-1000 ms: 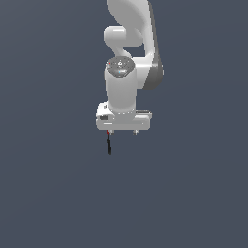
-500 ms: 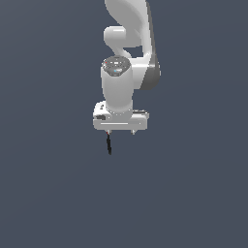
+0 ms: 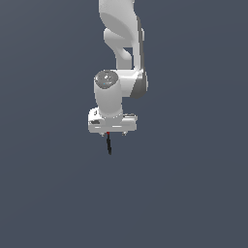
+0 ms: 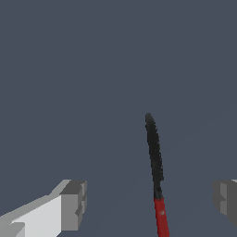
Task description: Pick up the object and move it to a goal position.
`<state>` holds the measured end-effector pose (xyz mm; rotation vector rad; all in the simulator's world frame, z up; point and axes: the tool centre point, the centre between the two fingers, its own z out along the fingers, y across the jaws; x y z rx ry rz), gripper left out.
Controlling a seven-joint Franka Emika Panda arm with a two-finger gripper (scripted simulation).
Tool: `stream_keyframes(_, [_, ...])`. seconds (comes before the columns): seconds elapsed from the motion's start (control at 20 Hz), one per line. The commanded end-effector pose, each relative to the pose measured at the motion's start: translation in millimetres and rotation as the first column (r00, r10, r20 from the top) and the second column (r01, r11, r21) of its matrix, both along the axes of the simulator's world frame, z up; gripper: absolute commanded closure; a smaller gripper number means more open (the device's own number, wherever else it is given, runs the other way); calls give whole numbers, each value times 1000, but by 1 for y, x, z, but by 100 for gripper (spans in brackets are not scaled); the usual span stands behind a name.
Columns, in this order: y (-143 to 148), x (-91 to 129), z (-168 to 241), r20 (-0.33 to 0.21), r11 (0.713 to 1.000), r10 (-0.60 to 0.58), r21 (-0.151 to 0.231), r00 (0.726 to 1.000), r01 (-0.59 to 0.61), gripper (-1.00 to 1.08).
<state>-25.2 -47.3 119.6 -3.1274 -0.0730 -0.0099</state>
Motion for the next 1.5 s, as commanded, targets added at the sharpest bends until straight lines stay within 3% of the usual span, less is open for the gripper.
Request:
stream_keyframes(0.0, [-12,-12,-18,-2,1000,31,-4,1000,-31,-92])
stream_keyframes(0.55, [-39,-46,-60,-6,994,111,-13,994,-111,-92])
stream_keyframes(0.95, [-40,-48,-66,-7,994,111,-13,994,-112,-92])
stream_keyframes(1.45, [-40,-49,-105,-6,993,115,-13,993,-115,-92])
